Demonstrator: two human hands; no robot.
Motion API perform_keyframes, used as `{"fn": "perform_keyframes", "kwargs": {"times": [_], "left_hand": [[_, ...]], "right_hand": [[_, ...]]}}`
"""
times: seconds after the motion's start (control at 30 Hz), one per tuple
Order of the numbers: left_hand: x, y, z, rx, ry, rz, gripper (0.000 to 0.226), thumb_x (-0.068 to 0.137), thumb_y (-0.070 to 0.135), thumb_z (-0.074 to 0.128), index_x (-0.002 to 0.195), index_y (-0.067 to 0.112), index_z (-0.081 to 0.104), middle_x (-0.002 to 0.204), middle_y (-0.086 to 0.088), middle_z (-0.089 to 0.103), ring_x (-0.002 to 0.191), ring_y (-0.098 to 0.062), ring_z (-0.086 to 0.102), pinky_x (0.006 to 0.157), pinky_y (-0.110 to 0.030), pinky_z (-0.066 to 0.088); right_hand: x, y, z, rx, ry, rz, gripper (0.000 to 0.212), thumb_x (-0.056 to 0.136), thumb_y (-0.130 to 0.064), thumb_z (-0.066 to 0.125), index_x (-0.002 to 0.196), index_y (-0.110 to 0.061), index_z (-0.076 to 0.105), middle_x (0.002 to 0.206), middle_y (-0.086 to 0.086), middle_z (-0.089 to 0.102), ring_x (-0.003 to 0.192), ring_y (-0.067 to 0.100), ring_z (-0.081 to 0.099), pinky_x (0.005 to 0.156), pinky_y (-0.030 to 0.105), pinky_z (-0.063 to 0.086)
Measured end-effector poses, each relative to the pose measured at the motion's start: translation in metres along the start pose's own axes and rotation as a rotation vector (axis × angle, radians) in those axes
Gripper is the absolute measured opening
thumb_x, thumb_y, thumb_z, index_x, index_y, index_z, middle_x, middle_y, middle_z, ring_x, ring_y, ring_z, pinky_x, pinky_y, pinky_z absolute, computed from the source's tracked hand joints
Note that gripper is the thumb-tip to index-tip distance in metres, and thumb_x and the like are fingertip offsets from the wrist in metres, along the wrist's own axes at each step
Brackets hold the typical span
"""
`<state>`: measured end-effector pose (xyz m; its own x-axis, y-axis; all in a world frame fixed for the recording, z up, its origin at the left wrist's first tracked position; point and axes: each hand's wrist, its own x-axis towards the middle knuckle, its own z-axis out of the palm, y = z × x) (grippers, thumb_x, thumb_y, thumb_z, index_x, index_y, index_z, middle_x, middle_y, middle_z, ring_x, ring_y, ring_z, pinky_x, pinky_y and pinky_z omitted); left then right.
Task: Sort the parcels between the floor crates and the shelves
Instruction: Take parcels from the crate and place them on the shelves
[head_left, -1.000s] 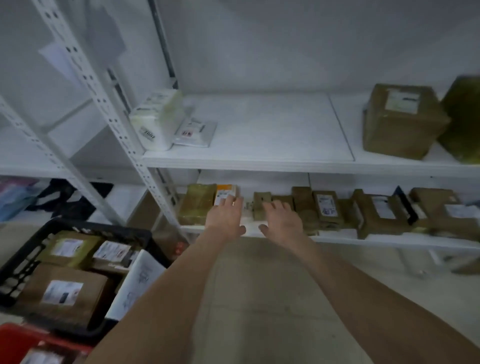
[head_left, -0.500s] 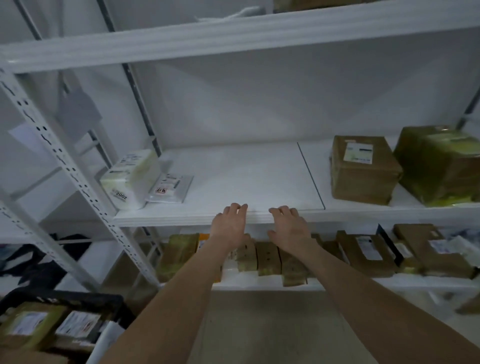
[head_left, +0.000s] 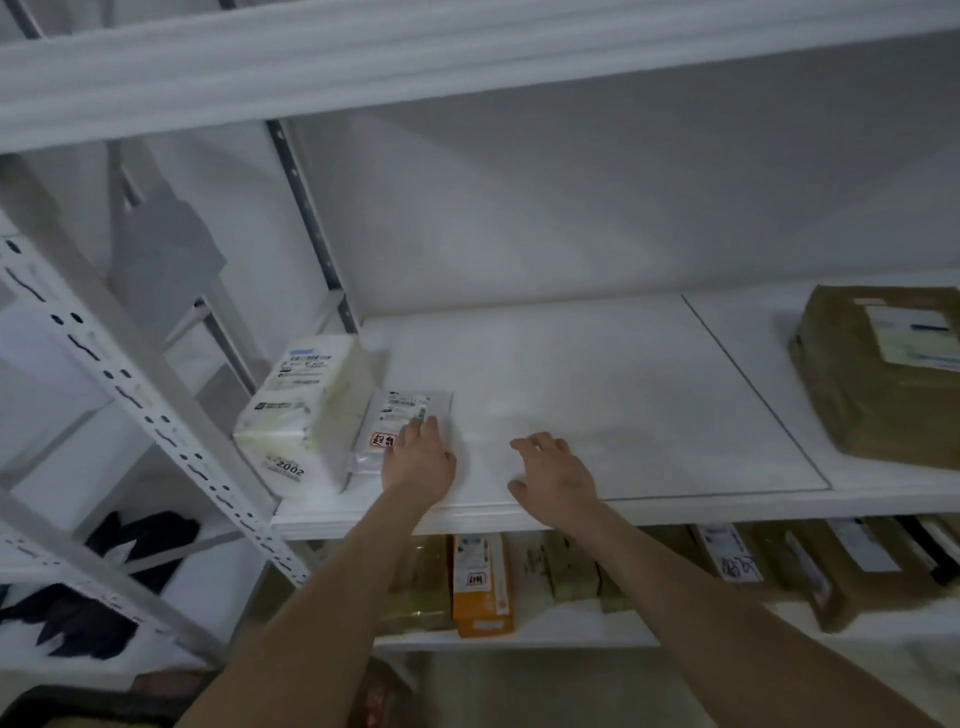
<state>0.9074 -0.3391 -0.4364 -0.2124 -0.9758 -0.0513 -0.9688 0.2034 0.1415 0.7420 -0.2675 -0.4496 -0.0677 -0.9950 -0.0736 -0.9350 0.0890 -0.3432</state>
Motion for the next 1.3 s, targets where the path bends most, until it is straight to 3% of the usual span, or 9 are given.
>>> {"fn": "perform_keyframes", "kwargs": {"times": [0.3, 0.4, 0.6, 0.73, 0.83, 0.93, 1.0, 1.2, 1.3], "left_hand": [[0.066, -0.020, 0.014, -0.048, -0.104, -0.119, 0.044, 0.098, 0.030, 0.035, 0.141, 0.021, 0.035, 0.146, -0.015, 0.026, 0.132, -0.035, 0.031, 0.104, -0.051, 0.033], [0.067, 0.010, 0.012, -0.071, -0.127, 0.008, 0.041, 0.097, 0.030, 0.035, 0.136, 0.028, 0.046, 0.143, -0.009, 0.036, 0.126, -0.034, 0.040, 0.105, -0.047, 0.037], [0.035, 0.097, 0.034, 0.001, -0.211, 0.271, 0.047, 0.098, 0.031, 0.040, 0.145, 0.036, 0.031, 0.149, -0.003, 0.027, 0.129, -0.032, 0.032, 0.102, -0.045, 0.038], [0.022, 0.132, 0.036, -0.194, -0.293, 0.387, 0.045, 0.100, 0.022, 0.035, 0.145, 0.024, 0.038, 0.151, -0.007, 0.030, 0.130, -0.030, 0.038, 0.103, -0.033, 0.039], [0.019, 0.140, 0.030, -0.548, -0.288, 0.297, 0.047, 0.094, 0.009, 0.047, 0.141, 0.013, 0.044, 0.138, -0.012, 0.049, 0.106, -0.021, 0.058, 0.073, -0.012, 0.046], [0.019, 0.132, 0.028, -0.541, -0.122, 0.099, 0.060, 0.091, 0.017, 0.053, 0.147, 0.016, 0.030, 0.141, -0.013, 0.040, 0.119, -0.028, 0.051, 0.089, -0.033, 0.049], [0.018, 0.128, 0.031, -0.544, -0.133, -0.019, 0.065, 0.092, 0.022, 0.054, 0.149, 0.013, 0.024, 0.144, -0.014, 0.038, 0.126, -0.032, 0.045, 0.098, -0.042, 0.045], [0.008, 0.144, 0.043, -0.636, -0.235, -0.073, 0.053, 0.089, 0.024, 0.059, 0.137, 0.009, 0.040, 0.127, -0.011, 0.058, 0.109, -0.025, 0.058, 0.088, -0.029, 0.048], [0.003, 0.145, 0.043, -0.695, -0.161, -0.062, 0.067, 0.085, 0.017, 0.067, 0.143, 0.012, 0.035, 0.133, -0.008, 0.055, 0.117, -0.024, 0.055, 0.088, -0.024, 0.042]], "right_hand": [[0.032, 0.012, 0.018, 0.042, 0.065, 0.110, 0.048, 0.098, -0.025, 0.042, 0.145, -0.020, 0.032, 0.146, 0.005, 0.034, 0.131, 0.025, 0.031, 0.104, 0.037, 0.037], [0.034, 0.027, 0.010, 0.049, 0.100, 0.136, 0.047, 0.098, -0.027, 0.040, 0.144, -0.020, 0.034, 0.144, 0.005, 0.036, 0.130, 0.025, 0.032, 0.103, 0.037, 0.037], [0.025, 0.063, -0.011, 0.138, 0.097, 0.317, 0.053, 0.098, -0.039, 0.041, 0.146, -0.020, 0.029, 0.143, 0.011, 0.040, 0.127, 0.030, 0.037, 0.101, 0.041, 0.036], [0.010, 0.093, -0.026, 0.187, 0.042, 0.425, 0.063, 0.095, -0.040, 0.050, 0.148, -0.022, 0.022, 0.144, 0.011, 0.037, 0.127, 0.031, 0.040, 0.101, 0.043, 0.039], [-0.002, 0.113, -0.033, 0.198, 0.040, 0.448, 0.070, 0.088, -0.034, 0.060, 0.147, -0.023, 0.023, 0.143, 0.010, 0.035, 0.124, 0.030, 0.043, 0.099, 0.044, 0.043], [-0.010, 0.131, -0.039, 0.258, 0.079, 0.480, 0.077, 0.083, -0.036, 0.064, 0.147, -0.024, 0.023, 0.144, 0.010, 0.032, 0.125, 0.031, 0.043, 0.100, 0.044, 0.042], [-0.010, 0.137, -0.040, 0.357, 0.098, 0.478, 0.080, 0.083, -0.037, 0.065, 0.148, -0.023, 0.021, 0.144, 0.011, 0.032, 0.124, 0.031, 0.044, 0.100, 0.041, 0.042], [-0.004, 0.130, -0.037, 0.611, 0.139, 0.420, 0.078, 0.077, -0.034, 0.074, 0.142, -0.017, 0.034, 0.133, 0.009, 0.048, 0.123, 0.028, 0.047, 0.082, 0.028, 0.039], [-0.005, 0.129, -0.036, 0.751, 0.174, 0.476, 0.092, 0.075, -0.019, 0.078, 0.148, -0.014, 0.022, 0.140, 0.012, 0.044, 0.125, 0.028, 0.046, 0.076, 0.024, 0.042]]}}
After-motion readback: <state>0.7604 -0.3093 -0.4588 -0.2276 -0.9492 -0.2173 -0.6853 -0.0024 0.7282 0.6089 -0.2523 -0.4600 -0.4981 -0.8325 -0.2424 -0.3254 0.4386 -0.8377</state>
